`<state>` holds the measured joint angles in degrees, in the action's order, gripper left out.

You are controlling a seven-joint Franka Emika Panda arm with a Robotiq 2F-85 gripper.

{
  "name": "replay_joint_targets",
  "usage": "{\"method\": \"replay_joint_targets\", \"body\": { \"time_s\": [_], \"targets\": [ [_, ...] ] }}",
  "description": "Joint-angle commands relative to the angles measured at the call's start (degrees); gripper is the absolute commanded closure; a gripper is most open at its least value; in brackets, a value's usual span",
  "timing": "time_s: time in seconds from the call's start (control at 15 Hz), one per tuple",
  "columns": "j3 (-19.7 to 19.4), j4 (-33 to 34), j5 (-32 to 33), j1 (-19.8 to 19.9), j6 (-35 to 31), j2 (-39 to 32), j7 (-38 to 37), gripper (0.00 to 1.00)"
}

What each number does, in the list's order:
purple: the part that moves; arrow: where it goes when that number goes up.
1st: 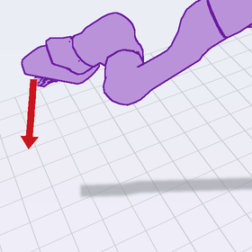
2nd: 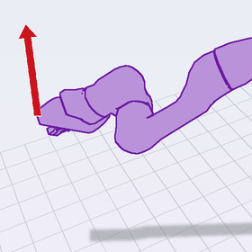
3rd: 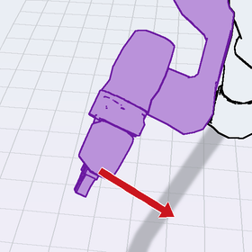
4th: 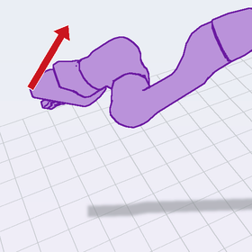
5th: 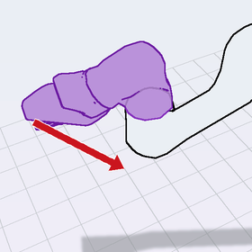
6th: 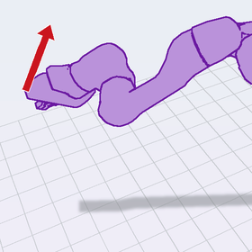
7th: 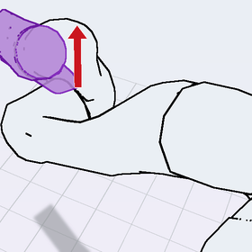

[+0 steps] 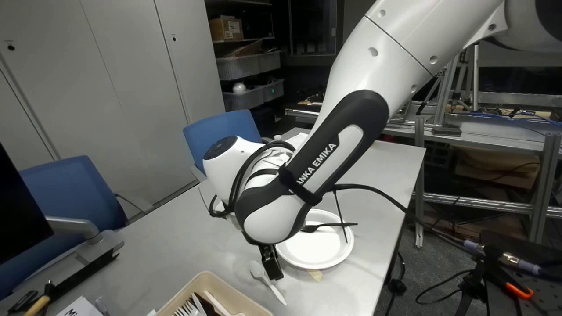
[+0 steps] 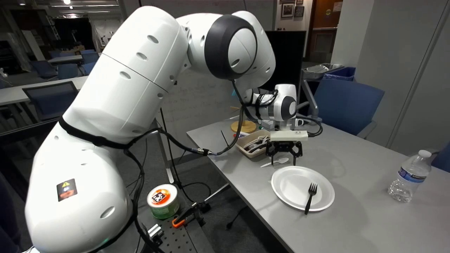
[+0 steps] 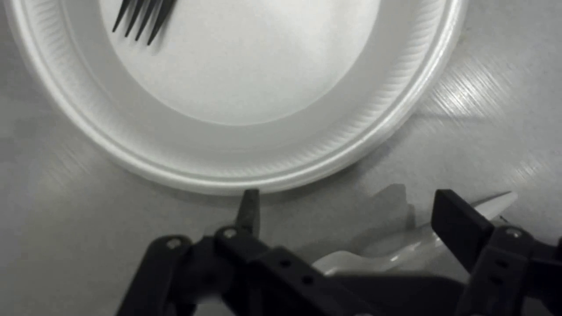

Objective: Put the fork and the spoon on the plate

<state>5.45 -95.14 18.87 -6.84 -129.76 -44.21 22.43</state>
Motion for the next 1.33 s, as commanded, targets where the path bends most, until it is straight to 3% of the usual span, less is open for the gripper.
{"method": "replay_joint_targets", "body": {
  "time_s": [0.0,1.0,1.27],
  "targets": [
    [-0.4,5.2,1.6,-2.1,5.0,-2.3,1.0,0.0],
    [0.2,3.9,1.0,-2.5,3.4,-1.3,-0.1,0.0],
    [-0.1,2.7,0.9,-4.4,-0.8,0.0,-6.6,0.0]
  ]
}}
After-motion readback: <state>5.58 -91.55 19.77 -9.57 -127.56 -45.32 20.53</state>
